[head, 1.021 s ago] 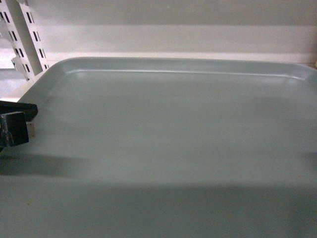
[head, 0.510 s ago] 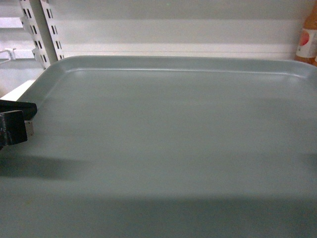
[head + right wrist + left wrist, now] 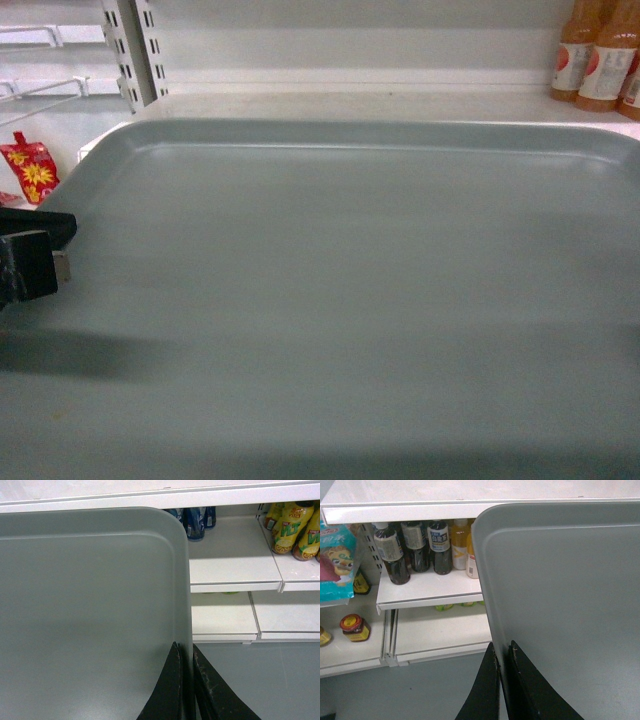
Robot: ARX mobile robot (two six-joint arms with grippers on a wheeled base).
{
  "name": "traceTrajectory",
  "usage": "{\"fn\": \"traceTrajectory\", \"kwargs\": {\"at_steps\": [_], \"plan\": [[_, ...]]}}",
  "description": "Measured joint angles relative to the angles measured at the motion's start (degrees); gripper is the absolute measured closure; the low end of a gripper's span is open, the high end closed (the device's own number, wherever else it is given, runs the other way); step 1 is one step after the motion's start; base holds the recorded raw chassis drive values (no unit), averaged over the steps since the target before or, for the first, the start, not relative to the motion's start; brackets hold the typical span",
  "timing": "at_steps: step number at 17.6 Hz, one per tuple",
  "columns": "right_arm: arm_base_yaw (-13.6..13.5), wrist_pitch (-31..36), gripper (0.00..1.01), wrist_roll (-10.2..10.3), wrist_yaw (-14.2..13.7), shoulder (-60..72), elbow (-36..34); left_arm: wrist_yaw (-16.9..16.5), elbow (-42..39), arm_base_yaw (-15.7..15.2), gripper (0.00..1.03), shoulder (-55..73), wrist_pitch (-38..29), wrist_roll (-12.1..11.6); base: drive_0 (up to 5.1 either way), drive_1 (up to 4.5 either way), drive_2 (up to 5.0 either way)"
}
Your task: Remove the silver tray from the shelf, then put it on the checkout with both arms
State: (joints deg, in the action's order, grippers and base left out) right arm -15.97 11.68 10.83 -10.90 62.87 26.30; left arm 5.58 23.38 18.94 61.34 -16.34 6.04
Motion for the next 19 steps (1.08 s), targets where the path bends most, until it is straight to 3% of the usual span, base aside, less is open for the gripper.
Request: {"fn": "traceTrajectory", "kwargs": {"at_steps": [19], "plan": [[0.02,-0.09,0.98,-0.11,0.00,0.07,0.09,-0.02,0.04,-0.02,0.99,0.09,0.09,0.00,0.1,-4.08,4.3]]}}
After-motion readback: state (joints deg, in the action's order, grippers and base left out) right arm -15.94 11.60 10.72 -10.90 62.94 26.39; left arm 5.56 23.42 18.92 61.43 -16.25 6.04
